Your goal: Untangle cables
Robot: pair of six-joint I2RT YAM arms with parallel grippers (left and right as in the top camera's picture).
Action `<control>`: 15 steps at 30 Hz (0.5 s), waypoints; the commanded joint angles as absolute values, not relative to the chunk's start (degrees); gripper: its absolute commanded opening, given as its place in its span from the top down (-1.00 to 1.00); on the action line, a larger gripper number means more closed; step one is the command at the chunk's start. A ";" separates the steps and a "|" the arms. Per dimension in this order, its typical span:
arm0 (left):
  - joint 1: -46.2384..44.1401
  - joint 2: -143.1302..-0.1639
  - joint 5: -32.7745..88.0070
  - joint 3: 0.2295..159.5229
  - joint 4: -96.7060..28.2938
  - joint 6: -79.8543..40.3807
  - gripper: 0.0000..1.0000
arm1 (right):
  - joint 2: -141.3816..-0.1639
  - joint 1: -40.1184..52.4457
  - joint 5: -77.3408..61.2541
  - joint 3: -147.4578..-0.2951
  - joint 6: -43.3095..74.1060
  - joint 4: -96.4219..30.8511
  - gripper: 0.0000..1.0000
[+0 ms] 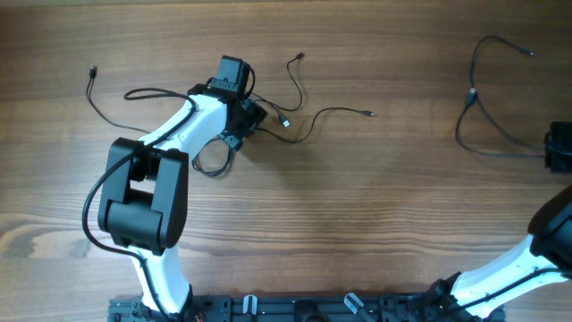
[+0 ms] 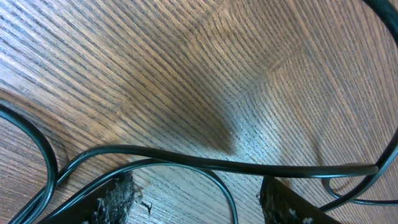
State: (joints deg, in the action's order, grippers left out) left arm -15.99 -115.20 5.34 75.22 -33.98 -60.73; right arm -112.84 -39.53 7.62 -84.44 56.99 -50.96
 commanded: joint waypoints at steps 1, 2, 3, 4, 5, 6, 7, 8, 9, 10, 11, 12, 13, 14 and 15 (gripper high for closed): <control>-15.64 -117.91 2.09 73.34 -34.09 -59.99 -0.35 | -113.01 -39.46 10.74 -84.01 49.17 -51.03 -0.67; -15.64 -117.91 1.98 73.34 -34.09 -59.99 -0.35 | -112.86 -39.51 10.79 -84.27 46.50 -51.72 -0.99; -15.64 -117.91 1.98 73.34 -34.09 -60.01 -0.35 | -112.66 -39.62 10.79 -84.66 45.30 -52.21 -0.99; -15.64 -117.91 2.00 73.34 -34.09 -59.99 -0.35 | -112.44 -39.75 10.79 -85.23 44.97 -52.73 -0.99; -15.64 -117.91 2.00 73.34 -34.09 -59.99 -0.36 | -112.27 -39.83 10.79 -86.00 44.73 -53.28 -0.99; -15.64 -117.91 2.00 73.34 -34.09 -59.99 -0.35 | -112.07 -39.90 10.50 -86.80 43.16 -53.43 -0.99; -15.64 -117.91 2.00 73.34 -34.09 -59.99 -0.35 | -111.85 -39.88 9.74 -87.81 40.01 -53.23 -0.99; -15.64 -117.91 2.00 73.34 -34.06 -60.01 -0.35 | -111.85 -39.75 8.34 -88.42 37.43 -53.06 -0.99; -15.64 -117.91 2.00 73.34 -34.06 -60.01 -0.35 | -111.85 -39.59 4.99 -88.97 33.39 -52.45 -0.99; -15.64 -117.91 1.98 73.34 -34.04 -60.03 -0.36 | -111.85 -39.59 -0.10 -89.01 29.43 -50.98 -0.99; -15.64 -117.91 1.98 73.34 -33.89 -60.01 -0.35 | -111.85 -39.59 -2.76 -89.01 27.81 -50.41 -0.99; -15.64 -117.91 2.00 73.34 -33.78 -60.03 -0.35 | -111.85 -39.55 -4.21 -89.01 27.07 -50.11 -0.99; -15.64 -117.91 2.02 73.34 -33.67 -60.03 -0.36 | -111.85 -39.55 -4.23 -88.99 27.14 -50.09 -1.00; -15.64 -117.91 2.02 73.34 -33.69 -60.03 -0.36 | -111.87 -39.55 -4.47 -88.97 27.14 -50.06 -0.99; -15.64 -117.91 2.00 73.34 -33.69 -60.01 -0.38 | -111.92 -39.40 -5.13 -88.90 27.18 -50.11 -0.99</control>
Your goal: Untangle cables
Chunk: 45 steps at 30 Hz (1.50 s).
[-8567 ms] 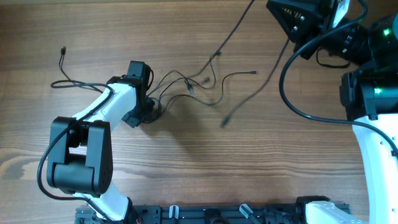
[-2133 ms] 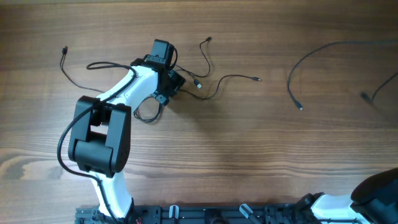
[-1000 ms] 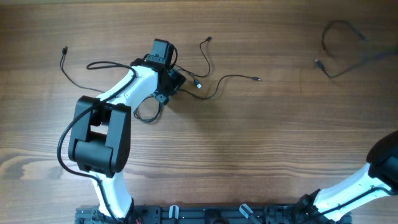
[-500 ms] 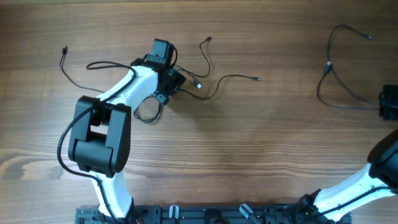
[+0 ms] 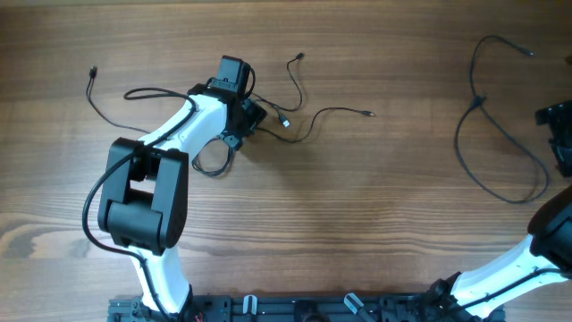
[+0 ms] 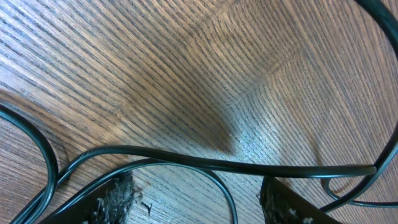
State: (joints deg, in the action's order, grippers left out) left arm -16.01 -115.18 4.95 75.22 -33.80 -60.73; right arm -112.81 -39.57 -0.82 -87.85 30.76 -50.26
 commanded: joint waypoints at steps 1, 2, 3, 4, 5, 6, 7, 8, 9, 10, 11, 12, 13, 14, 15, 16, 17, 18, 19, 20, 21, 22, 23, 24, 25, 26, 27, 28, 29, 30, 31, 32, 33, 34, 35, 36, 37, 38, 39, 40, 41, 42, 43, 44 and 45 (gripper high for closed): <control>-15.64 -117.91 2.00 73.34 -33.69 -60.01 -0.47 | -111.94 -39.20 -6.90 -88.75 27.16 -50.22 -1.00; -15.64 -117.91 2.00 73.34 -33.67 -60.01 -0.62 | -111.96 -38.98 -8.47 -88.60 27.14 -50.24 -1.00; -15.64 -117.91 1.98 73.34 -33.67 -60.03 -0.78 | -111.96 -38.50 -11.00 -88.29 27.16 -50.30 -0.99; -15.64 -117.91 1.76 73.34 -33.65 -60.01 -0.92 | -111.96 -37.95 -13.02 -87.92 27.14 -50.30 -0.99; -15.64 -117.91 1.58 73.34 -33.65 -60.01 -1.00 | -111.96 -37.41 -14.13 -87.59 27.16 -50.30 -0.99; -15.64 -117.91 1.61 73.34 -33.65 -60.01 -1.00 | -111.98 -36.58 -14.74 -87.00 27.14 -50.43 -0.99; -15.64 -117.91 1.61 73.34 -33.69 -59.99 -0.99 | -111.98 -35.40 -14.72 -86.13 27.14 -50.41 -0.99; -15.64 -117.91 1.98 73.34 -33.74 -58.57 -0.99 | -111.98 -34.20 -14.72 -85.27 27.09 -50.41 -1.00; -15.64 -117.86 3.38 73.36 -33.69 -56.77 -1.00 | -111.98 -33.08 -14.70 -84.55 26.96 -50.50 -0.99; -15.64 -117.80 4.71 73.43 -33.67 -55.44 -1.00 | -111.98 -32.25 -14.70 -84.12 26.96 -50.76 -0.99; -15.62 -117.16 6.04 73.60 -34.04 -54.22 -1.00 | -111.98 -30.89 -14.70 -83.61 26.96 -51.33 -0.99; -15.62 -115.66 5.72 73.65 -34.79 -54.26 -1.00 | -111.98 -29.21 -14.72 -83.20 26.98 -51.70 -0.99; -15.64 -113.80 5.28 73.65 -34.79 -54.24 -1.00 | -111.98 -27.81 -14.72 -83.00 27.03 -51.75 -0.99; -15.62 -112.01 4.84 73.69 -34.74 -54.24 -0.99 | -111.98 -26.55 -14.72 -83.00 27.20 -51.57 -0.99; -15.62 -108.90 4.38 73.87 -34.72 -54.22 -1.00 | -111.98 -25.17 -14.72 -83.00 27.18 -51.22 -0.99; -15.57 -106.78 4.40 73.95 -34.57 -54.22 -1.00 | -111.98 -24.14 -14.72 -83.00 27.20 -50.85 -0.99; -15.57 -104.18 4.19 73.95 -34.30 -54.19 -1.00 | -111.98 -22.68 -14.72 -83.00 27.20 -50.57 -0.99; -15.57 -101.49 3.33 73.95 -34.26 -54.17 -1.00 | -111.98 -21.50 -14.72 -83.00 27.18 -50.63 -0.99; -15.57 -99.79 2.24 73.95 -34.30 -54.17 -1.00 | -111.98 -20.69 -14.70 -83.00 27.18 -50.52 -0.99; -15.57 -96.73 -0.03 73.95 -34.30 -52.45 -1.00 | -111.98 -19.22 -14.68 -83.00 27.16 -49.43 -0.99; -15.57 -95.39 -1.02 73.95 -34.35 -51.33 -1.00 | -111.98 -18.79 -14.70 -83.00 27.18 -48.69 -0.99; -15.57 -94.50 -1.45 73.95 -34.39 -50.57 -1.00 | -111.98 -18.46 -14.70 -83.00 27.18 -47.59 -1.00; -15.57 -93.67 -1.41 73.95 -34.30 -50.30 -1.00 | -111.98 -18.22 -14.68 -83.00 27.16 -46.13 -0.99; -15.57 -93.36 -1.41 73.95 -34.33 -50.30 -1.00 | -111.98 -18.17 -14.70 -83.00 27.18 -44.86 -0.99; -15.57 -93.34 -1.41 73.95 -34.33 -50.30 -1.00 | -111.98 -18.17 -14.70 -83.00 27.16 -42.87 -0.99; -15.57 -93.45 -1.41 73.95 -34.33 -50.30 -1.00 | -111.98 -18.17 -14.70 -83.00 27.16 -41.54 -0.99; -15.57 -93.54 -1.41 73.95 -34.33 -50.30 -1.00 | -111.98 -18.17 -14.68 -83.00 27.14 -39.97 -0.99; -15.57 -93.54 -1.41 73.95 -34.33 -50.30 -1.00 | -111.98 -18.17 -14.68 -83.00 27.16 -38.50 -0.99; -15.59 -93.54 -1.41 73.93 -34.33 -50.30 -1.00 | -111.98 -18.17 -14.70 -83.00 27.18 -36.80 -0.99; -15.57 -93.54 -1.41 73.93 -34.33 -50.30 -1.00 | -111.98 -18.17 -14.70 -83.00 27.16 -35.88 -1.00; -15.57 -93.54 -1.41 73.93 -34.33 -50.30 -1.00 | -111.98 -18.17 -14.70 -83.00 27.18 -34.63 -0.99; -15.57 -93.54 -1.41 73.93 -34.33 -50.30 -1.00 | -111.98 -18.17 -14.68 -83.00 27.16 -33.76 -0.99; -15.57 -93.54 -1.41 73.95 -34.33 -50.30 -1.00 | -111.98 -18.17 -14.70 -83.00 27.14 -33.21 -0.99; -15.57 -93.54 -1.41 73.93 -34.33 -50.30 -1.00 | -111.98 -18.17 -14.70 -83.00 27.16 -32.88 -1.00; -15.57 -93.54 -1.41 73.93 -34.33 -50.30 -1.00 | -111.98 -18.17 -14.68 -83.00 27.16 -32.71 -0.99; -15.57 -93.54 -1.41 73.93 -34.33 -50.30 -1.00 | -111.98 -18.17 -14.70 -83.00 27.16 -32.60 -0.99; -15.57 -93.54 -1.41 73.93 -34.33 -50.30 -1.00 | -111.98 -18.17 -14.70 -83.00 27.16 -32.42 -0.99; -15.57 -93.54 -1.41 73.93 -34.33 -50.30 -1.00 | -111.98 -18.17 -14.70 -83.00 27.18 -32.34 -1.00; -15.57 -93.54 -1.41 73.93 -34.33 -50.30 -1.00 | -111.98 -18.17 -14.70 -83.00 27.16 -32.32 -0.99; -15.57 -93.54 -1.41 73.93 -34.33 -50.30 -1.00 | -111.98 -18.17 -14.70 -83.00 27.16 -32.32 -0.99; -15.57 -93.54 -1.41 73.93 -34.33 -50.30 -1.00 | -111.98 -18.17 -14.70 -83.00 27.16 -32.32 -1.00; -15.57 -93.54 -1.39 73.93 -34.33 -50.30 -1.00 | -111.98 -18.17 -14.70 -83.00 27.16 -32.32 -1.00; -15.57 -93.54 -1.41 73.93 -34.33 -50.30 -1.00 | -111.98 -18.17 -14.70 -83.00 27.16 -32.32 -0.99; -15.57 -93.54 -1.41 73.93 -34.33 -50.30 -1.00 | -111.98 -18.17 -14.68 -83.00 27.16 -32.32 -0.99; -15.57 -93.54 -1.41 73.93 -34.33 -50.30 -1.00 | -111.98 -18.17 -14.70 -83.00 27.18 -32.32 -0.99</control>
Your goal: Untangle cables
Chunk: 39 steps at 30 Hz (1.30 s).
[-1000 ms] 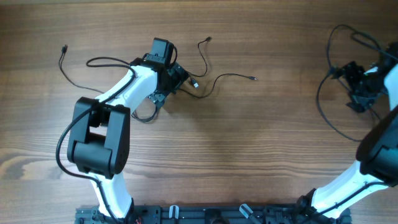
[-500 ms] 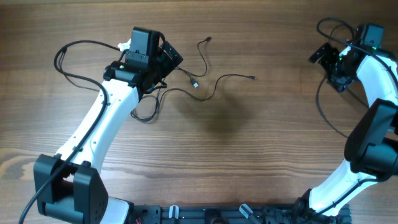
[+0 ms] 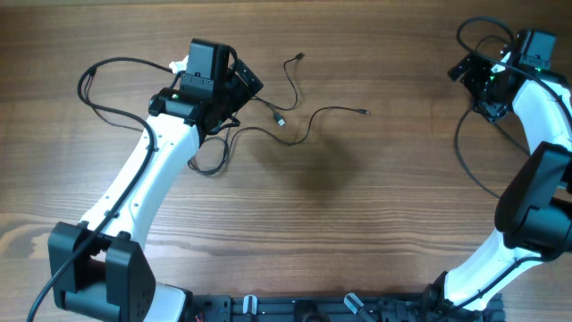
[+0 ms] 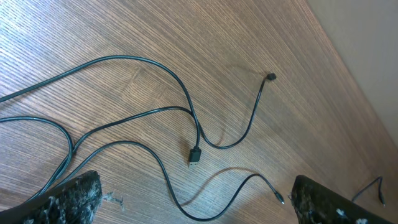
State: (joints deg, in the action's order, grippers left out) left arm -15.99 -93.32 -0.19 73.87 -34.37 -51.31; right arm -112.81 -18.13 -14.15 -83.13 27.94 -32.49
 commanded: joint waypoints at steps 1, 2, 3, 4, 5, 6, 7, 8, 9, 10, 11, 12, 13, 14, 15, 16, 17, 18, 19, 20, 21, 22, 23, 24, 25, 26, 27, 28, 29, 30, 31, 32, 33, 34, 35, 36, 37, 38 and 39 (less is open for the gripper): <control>-15.57 -93.54 -1.41 73.93 -34.33 -50.30 -1.00 | -111.98 -18.17 -14.70 -83.00 27.16 -32.32 -1.00; -15.57 -93.54 -1.41 73.93 -34.33 -50.30 -1.00 | -111.98 -18.17 -14.70 -83.00 27.16 -32.32 -1.00; -15.57 -93.54 -1.41 73.93 -34.33 -50.30 -1.00 | -111.98 -18.17 -14.70 -83.00 27.16 -32.32 -0.99; -15.57 -93.54 -1.39 73.93 -34.33 -50.30 -1.00 | -111.98 -18.17 -14.70 -83.00 27.16 -32.32 -0.99; -15.57 -93.54 -1.41 73.93 -34.33 -50.30 -1.00 | -111.98 -18.17 -14.70 -83.00 27.18 -32.32 -0.99; -15.59 -93.54 -1.41 73.93 -34.33 -50.30 -1.00 | -111.98 -18.17 -14.68 -83.00 27.16 -32.32 -0.99; -15.59 -93.54 -1.41 73.93 -34.33 -50.30 -1.00 | -111.98 -18.17 -14.70 -83.00 27.16 -32.32 -1.00; -15.57 -93.54 -1.41 73.93 -34.33 -50.30 -1.00 | -111.98 -18.17 -14.68 -83.00 27.18 -32.32 -0.99; -15.57 -93.54 -1.41 73.93 -34.33 -50.30 -1.00 | -111.98 -18.17 -14.68 -83.00 27.20 -32.32 -0.99; -15.57 -93.54 -1.41 73.93 -34.33 -50.30 -1.00 | -111.98 -18.17 -14.70 -83.00 27.16 -32.29 -1.00; -15.57 -93.54 -1.41 73.93 -34.33 -50.30 -1.00 | -111.98 -18.17 -14.68 -83.00 27.16 -32.27 -0.99; -15.57 -93.54 -1.41 73.93 -34.28 -50.30 -1.00 | -111.98 -18.17 -14.68 -83.00 27.16 -32.16 -0.99; -15.57 -93.54 -1.41 73.95 -34.26 -50.33 -1.00 | -111.98 -18.17 -14.70 -83.00 27.18 -32.16 -0.99; -15.57 -93.54 -1.41 73.93 -34.04 -50.30 -1.00 | -111.98 -18.17 -14.70 -83.00 27.20 -32.12 -0.99; -15.57 -93.54 -1.48 73.93 -34.13 -50.30 -1.00 | -111.98 -18.17 -14.68 -83.00 27.16 -32.12 -0.99; -15.57 -93.54 -2.00 73.93 -34.13 -50.26 -1.00 | -111.98 -18.17 -14.68 -83.00 27.14 -31.53 -0.99; -15.57 -93.54 -2.50 73.93 -34.54 -50.06 -1.00 | -111.98 -18.17 -14.70 -83.00 27.18 -29.45 -1.00; -15.57 -93.54 -3.03 73.93 -35.55 -48.86 -1.00 | -111.98 -18.17 -14.68 -83.00 27.16 -27.68 -0.99; -15.44 -93.54 -4.10 73.93 -35.62 -47.70 -1.00 | -111.98 -18.17 -14.70 -83.00 27.18 -26.44 -1.00; -15.18 -93.54 -4.75 73.93 -35.70 -46.46 -0.81 | -111.98 -18.17 -15.55 -83.00 28.42 -25.65 -1.00; -14.48 -93.54 -5.04 73.93 -36.07 -43.70 -0.18 | -111.98 -18.17 -19.62 -83.00 31.99 -27.31 -0.99; -13.56 -93.54 -5.04 73.93 -37.28 -43.62 0.59 | -111.98 -18.20 -21.91 -83.00 31.94 -28.34 -1.00; -12.56 -93.54 -4.99 73.93 -38.81 -43.70 0.92 | -111.98 -18.17 -24.53 -83.00 30.22 -31.22 -0.99; -11.11 -93.54 -4.78 73.93 -41.10 -43.68 0.92 | -112.07 -17.96 -26.09 -82.98 33.36 -31.92 -0.65; -9.78 -93.54 -4.78 73.93 -43.38 -43.68 0.92 | -112.31 -17.30 -26.24 -82.76 35.53 -32.25 0.13; -8.19 -93.54 -4.73 73.93 -46.09 -43.66 0.92 | -112.31 -16.38 -26.24 -82.43 36.56 -32.23 0.84; -6.46 -93.54 -4.12 73.93 -49.12 -43.62 0.92 | -112.31 -14.96 -26.24 -82.02 36.60 -31.75 0.91; -4.73 -93.54 -2.94 73.93 -52.42 -43.62 0.92 | -112.31 -13.30 -26.24 -82.00 36.05 -31.57 0.91; -3.53 -93.56 -2.20 73.93 -54.83 -43.62 0.92 | -112.31 -11.84 -26.15 -82.00 35.29 -31.40 0.91; -2.11 -93.76 -2.00 73.93 -58.37 -43.62 0.92 | -112.31 -8.71 -26.20 -82.00 32.75 -30.68 0.91; -1.26 -93.86 -2.02 73.82 -60.84 -43.66 0.92 | -112.31 -6.83 -25.82 -82.00 32.27 -30.39 0.81; -0.60 -94.08 -2.02 73.60 -62.61 -43.68 0.92 | -112.31 -4.51 -25.08 -82.00 32.29 -30.20 0.66; -0.21 -94.30 -2.00 73.25 -63.61 -43.68 0.92 | -112.31 -2.37 -24.36 -82.00 32.34 -30.04 0.56; 0.01 -94.65 -2.02 72.97 -64.60 -43.68 0.91 | -112.31 -0.34 -23.53 -82.00 32.32 -30.00 0.49; 0.19 -95.24 -2.02 72.58 -65.63 -43.68 0.79 | -112.31 2.22 -22.57 -82.00 32.34 -30.00 0.45; 0.19 -95.72 -2.02 72.07 -66.13 -43.66 0.61 | -112.31 4.34 -22.15 -82.00 32.29 -30.04 0.43; 0.16 -96.18 -2.04 71.40 -65.82 -43.66 0.42 | -112.31 6.74 -21.98 -82.00 32.32 -30.04 0.41; 0.16 -96.47 -2.02 70.22 -64.42 -43.66 0.42 | -112.31 9.65 -21.52 -82.00 32.36 -30.00 0.39; 0.16 -96.51 -1.89 68.97 -62.98 -43.70 0.37 | -112.31 12.08 -20.53 -82.00 32.38 -29.78 0.39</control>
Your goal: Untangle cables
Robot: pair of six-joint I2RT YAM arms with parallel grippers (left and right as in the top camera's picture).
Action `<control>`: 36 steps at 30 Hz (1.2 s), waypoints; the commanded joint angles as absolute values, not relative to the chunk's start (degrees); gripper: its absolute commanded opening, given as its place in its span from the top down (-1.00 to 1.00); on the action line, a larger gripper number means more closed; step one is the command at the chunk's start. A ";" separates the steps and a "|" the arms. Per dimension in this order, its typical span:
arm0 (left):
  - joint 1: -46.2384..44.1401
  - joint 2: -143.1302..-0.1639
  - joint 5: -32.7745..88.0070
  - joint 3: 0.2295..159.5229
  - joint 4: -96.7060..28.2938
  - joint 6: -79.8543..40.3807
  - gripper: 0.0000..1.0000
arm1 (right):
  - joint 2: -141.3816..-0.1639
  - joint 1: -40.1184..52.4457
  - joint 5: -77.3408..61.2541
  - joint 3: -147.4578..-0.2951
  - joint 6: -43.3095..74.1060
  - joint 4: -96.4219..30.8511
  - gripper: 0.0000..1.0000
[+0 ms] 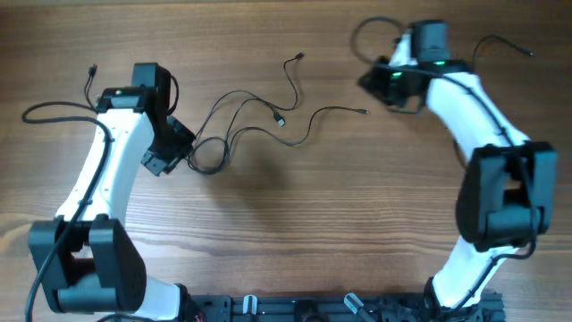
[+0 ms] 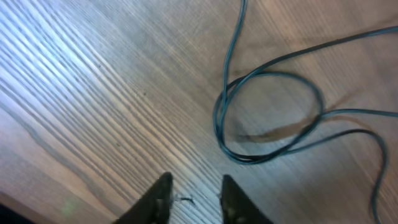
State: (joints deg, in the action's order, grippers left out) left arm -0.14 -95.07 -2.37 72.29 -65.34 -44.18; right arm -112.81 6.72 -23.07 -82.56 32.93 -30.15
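A tangle of thin black cables (image 1: 239, 114) lies left of the table's middle, with plug ends fanning out to the right. Its small loop (image 2: 273, 112) sits just ahead of my left gripper (image 2: 194, 193). That gripper's fingers stand a narrow gap apart over bare wood, nothing between them. One strand (image 1: 45, 107) trails away to the far left past the left arm. At the top right my right gripper (image 1: 374, 82) is by a separate black cable (image 1: 359, 31), which arches up from it. Its jaws are not clearly seen.
The far end of the right cable (image 1: 527, 52) lies near the table's top right corner. Both white arms reach in from the front edge. Their base rail (image 1: 295, 309) runs along the bottom of the overhead view.
The left gripper went from high above the tangle's upper left to low at its left side, with its fingers much closer together. The right gripper moved from the far right toward the centre top, the cable with it.
First the left gripper sat low and open over the tangle, while the right arm was at the right edge beside its cable. Then the left gripper was raised with a strand looped near it, and the right gripper was at its cable's top. Now both have shifted left.
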 commanded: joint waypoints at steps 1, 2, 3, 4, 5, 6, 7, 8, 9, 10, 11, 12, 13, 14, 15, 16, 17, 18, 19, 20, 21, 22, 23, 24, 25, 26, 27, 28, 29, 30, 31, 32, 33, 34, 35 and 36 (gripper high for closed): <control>0.16 -96.51 -1.32 68.14 -62.13 -43.70 0.37 | -112.31 14.02 -19.40 -82.00 32.38 -29.50 0.39; 0.16 -96.51 -0.78 67.40 -61.43 -43.70 0.36 | -112.31 15.94 -17.82 -82.00 32.40 -29.30 0.38; 0.16 -96.51 -0.47 66.35 -60.58 -43.70 0.32 | -112.31 18.37 -15.73 -82.00 32.58 -29.17 0.39; 0.16 -96.51 -0.49 65.65 -60.07 -43.68 0.29 | -112.31 20.01 -14.28 -82.00 33.04 -29.08 0.38; 0.16 -96.51 -0.49 64.77 -59.46 -43.70 0.29 | -112.33 21.98 -12.75 -82.00 33.41 -28.73 0.38; 0.16 -96.51 -0.45 64.14 -58.81 -43.72 0.32 | -112.57 23.75 -12.29 -82.00 33.39 -27.81 0.38; 0.16 -96.51 -0.45 63.72 -58.13 -44.03 0.38 | -113.06 25.43 -12.40 -82.00 33.43 -26.33 0.39; 0.16 -96.51 -0.45 63.35 -57.47 -44.47 0.42 | -113.65 26.81 -12.40 -82.00 33.41 -24.95 0.39; 0.16 -96.51 -0.45 62.72 -56.34 -45.74 0.45 | -114.34 27.99 -12.38 -82.00 33.39 -23.44 0.38; 0.16 -96.51 0.03 62.08 -55.53 -47.16 0.47 | -115.22 29.19 -12.40 -82.00 33.41 -22.04 0.39; 0.16 -96.51 1.32 61.30 -54.52 -48.60 0.47 | -116.33 30.61 -12.40 -82.00 33.39 -20.47 0.39; 0.16 -96.51 2.24 60.77 -53.84 -49.65 0.42 | -117.10 31.64 -12.38 -82.00 33.36 -19.38 0.38; 0.16 -96.51 3.36 60.40 -53.28 -50.74 0.35 | -118.17 32.88 -12.40 -82.00 33.04 -17.72 0.38; 0.12 -96.51 4.29 60.29 -53.36 -51.48 0.31 | -119.63 34.50 -12.40 -82.00 33.04 -15.20 0.38; 0.10 -96.51 4.49 60.27 -53.34 -51.48 0.29 | -120.42 35.33 -12.38 -82.00 32.97 -13.80 0.38; 0.10 -96.51 4.49 60.27 -53.28 -51.48 0.26 | -121.32 36.18 -12.36 -82.00 32.91 -12.23 0.37; 0.12 -96.51 4.49 60.27 -53.12 -51.48 0.25 | -122.26 36.88 -12.34 -82.00 32.53 -10.70 0.37; 0.12 -96.51 4.49 60.27 -53.10 -51.48 0.27 | -123.59 37.80 -12.34 -82.00 31.27 -8.60 0.36; 0.12 -96.51 4.49 60.27 -53.12 -51.51 0.34 | -124.66 38.37 -11.86 -82.00 30.76 -7.62 0.37; 0.12 -96.51 4.49 60.25 -53.12 -51.51 0.38 | -125.29 38.72 -11.53 -82.00 30.35 -6.96 0.36; 0.12 -96.51 4.45 60.23 -53.06 -51.55 0.40 | -125.86 39.00 -11.53 -82.00 30.00 -6.46 0.37; 0.12 -96.51 4.45 60.20 -52.82 -52.60 0.42 | -126.08 39.05 -11.55 -82.00 30.00 -6.24 0.36; 0.12 -96.51 4.25 60.20 -52.69 -54.06 0.44 | -126.17 39.05 -11.53 -82.00 29.95 -6.24 0.37; 0.12 -96.51 3.90 60.20 -52.64 -55.29 0.45 | -126.17 39.05 -11.53 -82.00 29.82 -6.31 0.37; 0.12 -96.51 3.29 60.20 -52.62 -56.45 0.45 | -126.17 39.05 -11.53 -82.00 29.45 -6.42 0.36; 0.12 -96.51 2.20 60.20 -52.64 -57.95 0.45 | -126.17 39.05 -11.53 -82.00 28.77 -6.48 0.36; 0.12 -96.51 1.26 60.20 -52.62 -59.27 0.44 | -126.17 39.05 -11.49 -82.00 28.01 -6.70 0.36; 0.12 -96.51 0.99 60.20 -52.45 -60.10 0.40 | -126.17 39.05 -11.31 -82.00 27.57 -6.90 0.35; 0.12 -96.51 1.02 60.20 -52.42 -61.14 0.36 | -126.17 39.05 -11.33 -82.00 27.00 -6.92 0.35; 0.12 -96.51 1.04 60.20 -52.42 -61.78 0.35 | -126.17 39.05 -11.31 -82.00 26.96 -6.92 0.35; 0.12 -96.51 1.02 60.20 -52.42 -62.04 0.33 | -126.17 39.05 -11.31 -82.00 26.96 -6.90 0.35; 0.12 -96.51 0.99 60.20 -52.12 -62.02 0.30 | -126.17 39.05 -11.29 -82.00 26.96 -6.90 0.35; 0.12 -96.51 0.99 60.20 -51.59 -62.02 0.30 | -126.17 39.05 -10.85 -82.00 26.98 -6.87 0.35; 0.12 -96.51 1.02 60.20 -50.87 -62.02 0.29 | -126.17 39.11 -10.02 -82.00 26.98 -6.87 0.35; 0.12 -96.51 0.99 60.20 -50.33 -62.02 0.34 | -126.17 39.11 -8.93 -82.00 27.00 -6.85 0.34; 0.12 -96.51 1.02 60.20 -50.15 -62.02 0.43 | -126.17 39.11 -7.94 -82.00 27.03 -6.85 0.34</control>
State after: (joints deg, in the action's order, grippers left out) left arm -0.14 -96.07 2.31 60.64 -51.00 -60.45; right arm -125.58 39.18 -11.57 -82.08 28.14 -6.81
